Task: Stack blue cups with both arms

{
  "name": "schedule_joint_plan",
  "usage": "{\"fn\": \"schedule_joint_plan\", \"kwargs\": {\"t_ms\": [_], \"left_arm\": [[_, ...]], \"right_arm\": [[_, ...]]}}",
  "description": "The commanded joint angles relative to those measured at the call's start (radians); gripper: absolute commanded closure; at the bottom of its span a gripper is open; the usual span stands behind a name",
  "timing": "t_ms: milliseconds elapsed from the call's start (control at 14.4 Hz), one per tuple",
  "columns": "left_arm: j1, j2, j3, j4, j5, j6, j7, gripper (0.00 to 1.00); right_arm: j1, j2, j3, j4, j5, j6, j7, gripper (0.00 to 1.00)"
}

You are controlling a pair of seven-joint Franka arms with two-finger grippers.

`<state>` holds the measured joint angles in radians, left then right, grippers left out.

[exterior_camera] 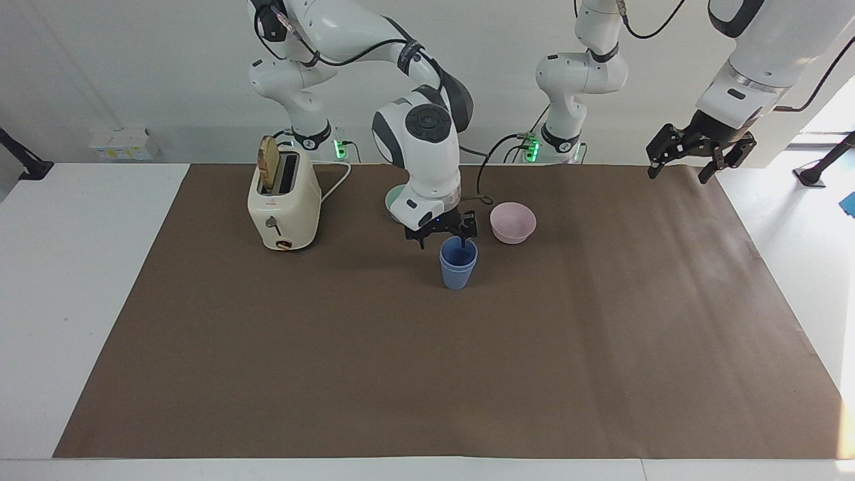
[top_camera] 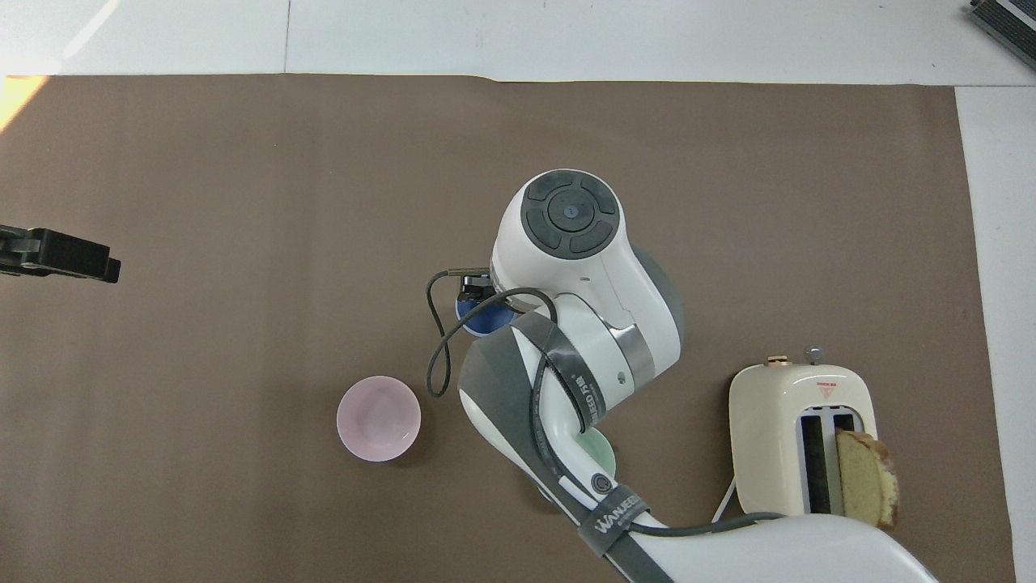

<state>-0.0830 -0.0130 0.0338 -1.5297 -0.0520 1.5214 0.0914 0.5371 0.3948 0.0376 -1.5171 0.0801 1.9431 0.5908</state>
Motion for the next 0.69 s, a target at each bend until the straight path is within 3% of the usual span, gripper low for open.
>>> {"fn": "schedule_joint_plan", "kwargs": {"t_ms": [0, 208, 624], "left_arm": [[0.012, -0.022, -0.009, -0.021, 0.014, -0.001, 0.007, 0.0], [0.012, -0.022, -0.009, -0.023, 0.014, 0.0, 0.007, 0.0], [0.012, -0.022, -0.009, -0.023, 0.014, -0.001, 0.007, 0.0]], "right_arm": [[-0.015, -0.045, -0.001, 0.018, -0.08, -0.076, 0.009, 0.0], [-0.066, -0.115, -0.002, 0.04, -0.095, -0.174, 0.0, 0.0], [-0.253, -0.269, -0.002, 0.04, -0.082, -0.257, -0.086, 0.0]]}}
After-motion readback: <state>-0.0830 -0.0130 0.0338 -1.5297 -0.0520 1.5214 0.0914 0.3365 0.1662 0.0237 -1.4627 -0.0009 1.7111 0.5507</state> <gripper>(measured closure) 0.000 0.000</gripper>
